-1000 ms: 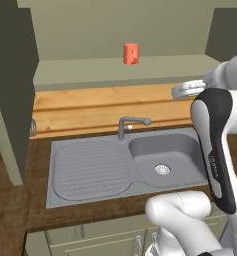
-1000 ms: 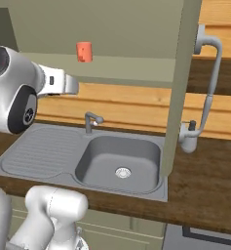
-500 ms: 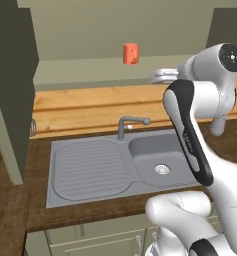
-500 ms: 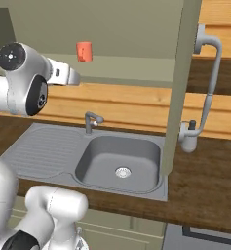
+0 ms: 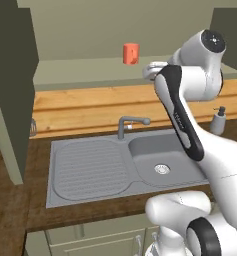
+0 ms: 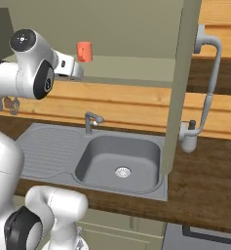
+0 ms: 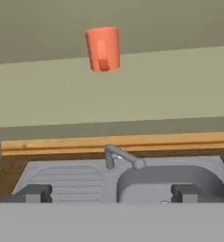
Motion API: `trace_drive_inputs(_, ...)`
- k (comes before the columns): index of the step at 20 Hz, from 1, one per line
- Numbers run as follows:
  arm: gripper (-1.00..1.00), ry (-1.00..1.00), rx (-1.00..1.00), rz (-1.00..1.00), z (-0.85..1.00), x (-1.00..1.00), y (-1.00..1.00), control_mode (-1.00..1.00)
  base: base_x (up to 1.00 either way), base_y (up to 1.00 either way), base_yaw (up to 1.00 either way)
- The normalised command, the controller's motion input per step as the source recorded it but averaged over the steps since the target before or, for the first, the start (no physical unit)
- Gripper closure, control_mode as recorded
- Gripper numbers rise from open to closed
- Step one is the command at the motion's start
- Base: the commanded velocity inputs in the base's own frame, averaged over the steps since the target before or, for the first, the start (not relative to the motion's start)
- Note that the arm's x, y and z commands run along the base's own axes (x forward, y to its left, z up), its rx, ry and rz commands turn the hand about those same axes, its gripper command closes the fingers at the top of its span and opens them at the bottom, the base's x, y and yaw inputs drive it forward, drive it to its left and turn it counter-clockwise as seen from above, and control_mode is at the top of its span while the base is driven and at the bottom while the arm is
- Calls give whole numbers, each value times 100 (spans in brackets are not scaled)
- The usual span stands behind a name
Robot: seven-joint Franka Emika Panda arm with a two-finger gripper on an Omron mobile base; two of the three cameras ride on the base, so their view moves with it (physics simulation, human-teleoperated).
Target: Gather all objects into one cabinet and sort the glasses and bowls to opposite sides.
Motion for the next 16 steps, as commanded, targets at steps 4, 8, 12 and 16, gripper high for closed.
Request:
trace_drive_inputs(4,-100,1,0,0,-1,64,6,-100,0,0,0)
trace_drive_inputs(8,-100,8,0,0,1,65,9,-100,0,0,0)
trace_drive_inputs(12,-100,1,0,0,0,59,23,-100,0,0,0)
trace_drive_inputs(16,-100,0,0,0,0,64,15,-100,0,0,0)
